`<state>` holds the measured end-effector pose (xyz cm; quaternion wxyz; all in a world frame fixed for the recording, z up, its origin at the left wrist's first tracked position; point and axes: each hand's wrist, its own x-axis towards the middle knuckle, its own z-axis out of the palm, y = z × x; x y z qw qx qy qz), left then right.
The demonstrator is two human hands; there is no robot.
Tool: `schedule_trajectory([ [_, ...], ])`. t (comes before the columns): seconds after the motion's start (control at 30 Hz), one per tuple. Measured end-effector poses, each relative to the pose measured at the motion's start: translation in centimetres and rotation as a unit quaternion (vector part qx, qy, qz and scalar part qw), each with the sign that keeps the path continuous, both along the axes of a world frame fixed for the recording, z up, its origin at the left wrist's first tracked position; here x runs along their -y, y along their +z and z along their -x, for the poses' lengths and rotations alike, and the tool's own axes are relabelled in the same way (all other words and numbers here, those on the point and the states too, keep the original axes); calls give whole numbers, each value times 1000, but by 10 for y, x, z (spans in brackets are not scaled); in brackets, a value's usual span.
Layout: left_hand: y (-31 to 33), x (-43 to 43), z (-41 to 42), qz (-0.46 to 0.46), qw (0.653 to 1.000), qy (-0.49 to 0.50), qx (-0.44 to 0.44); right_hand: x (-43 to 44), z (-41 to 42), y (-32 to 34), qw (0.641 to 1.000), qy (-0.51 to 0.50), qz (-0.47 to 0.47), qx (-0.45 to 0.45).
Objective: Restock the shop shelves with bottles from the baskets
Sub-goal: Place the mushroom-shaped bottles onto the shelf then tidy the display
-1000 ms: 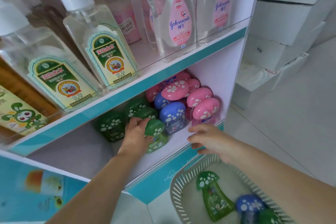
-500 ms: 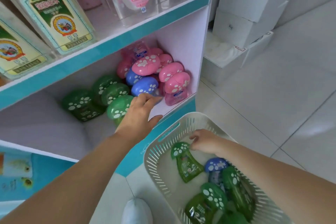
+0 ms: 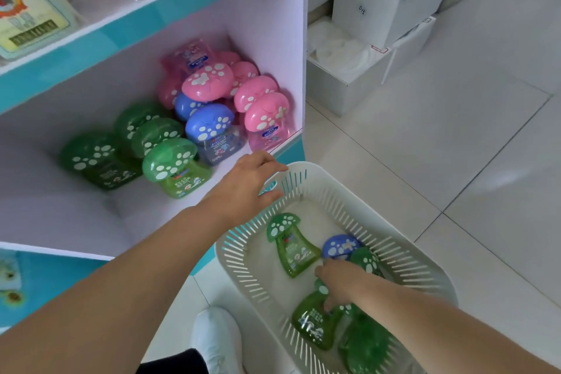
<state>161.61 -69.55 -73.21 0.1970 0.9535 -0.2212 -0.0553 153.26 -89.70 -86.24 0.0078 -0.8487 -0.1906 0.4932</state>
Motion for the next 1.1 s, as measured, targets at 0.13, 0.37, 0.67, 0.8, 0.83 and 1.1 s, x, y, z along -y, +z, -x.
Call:
schedule_trajectory([
  [0.13, -8, -3, 3, -16, 1000, -7, -11, 5, 4, -9, 998, 47, 23, 22],
  [0.37, -10, -2, 5, -29, 999, -13, -42, 12, 21, -19, 993, 75, 25, 85],
  [0.67, -6, 1, 6, -25, 998, -7, -49, 9, 15, -21, 1000, -22, -6, -19],
  [0.8, -4, 3, 6, -27, 998, -6, -51, 7, 10, -21, 986, -149, -49, -64],
  [0.83, -4, 3, 7, -28, 998, -7, -55, 7, 5, -18, 979, -183, -67, -64],
  [1.1, 10, 4, 7, -48, 988, -12, -147, -6, -77, 74, 920, -309, -240, 4],
])
